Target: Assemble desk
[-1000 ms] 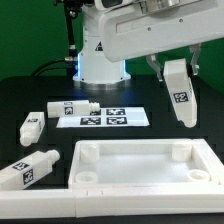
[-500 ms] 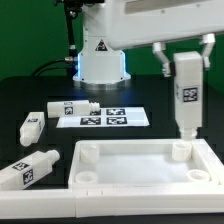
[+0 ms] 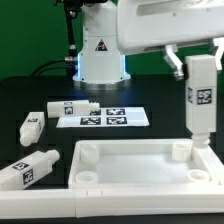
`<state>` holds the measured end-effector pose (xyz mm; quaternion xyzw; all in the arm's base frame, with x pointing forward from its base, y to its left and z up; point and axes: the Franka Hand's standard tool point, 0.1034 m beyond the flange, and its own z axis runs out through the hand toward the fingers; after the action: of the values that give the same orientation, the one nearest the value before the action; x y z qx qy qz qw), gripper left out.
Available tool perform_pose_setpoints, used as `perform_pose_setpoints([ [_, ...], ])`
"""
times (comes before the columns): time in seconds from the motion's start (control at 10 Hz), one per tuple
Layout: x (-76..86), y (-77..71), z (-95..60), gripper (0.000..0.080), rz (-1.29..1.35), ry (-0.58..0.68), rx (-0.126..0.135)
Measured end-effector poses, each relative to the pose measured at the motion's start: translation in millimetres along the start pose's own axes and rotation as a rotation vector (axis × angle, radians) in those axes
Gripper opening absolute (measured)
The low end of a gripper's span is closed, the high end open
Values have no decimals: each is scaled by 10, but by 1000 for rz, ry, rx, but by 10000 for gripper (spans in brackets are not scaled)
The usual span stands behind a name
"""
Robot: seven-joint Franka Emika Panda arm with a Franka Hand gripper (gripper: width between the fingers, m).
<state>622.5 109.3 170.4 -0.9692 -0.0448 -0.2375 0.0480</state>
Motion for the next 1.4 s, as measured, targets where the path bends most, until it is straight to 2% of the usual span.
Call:
perform_pose_setpoints([
  [0.2, -30, 40, 123, 284, -59, -9, -2],
  [0.5, -51, 50, 135, 284, -66, -32, -2],
  [0.7, 9, 46, 131, 284, -63, -122, -3],
  [0.8, 88, 68, 131, 284, -75, -101, -12],
  [0.9, 69, 173, 155, 284, -83, -60, -20],
  [1.2, 13, 147, 189, 284, -83, -83, -17],
  [1.4, -32, 90, 289, 284, -88, -96, -13],
])
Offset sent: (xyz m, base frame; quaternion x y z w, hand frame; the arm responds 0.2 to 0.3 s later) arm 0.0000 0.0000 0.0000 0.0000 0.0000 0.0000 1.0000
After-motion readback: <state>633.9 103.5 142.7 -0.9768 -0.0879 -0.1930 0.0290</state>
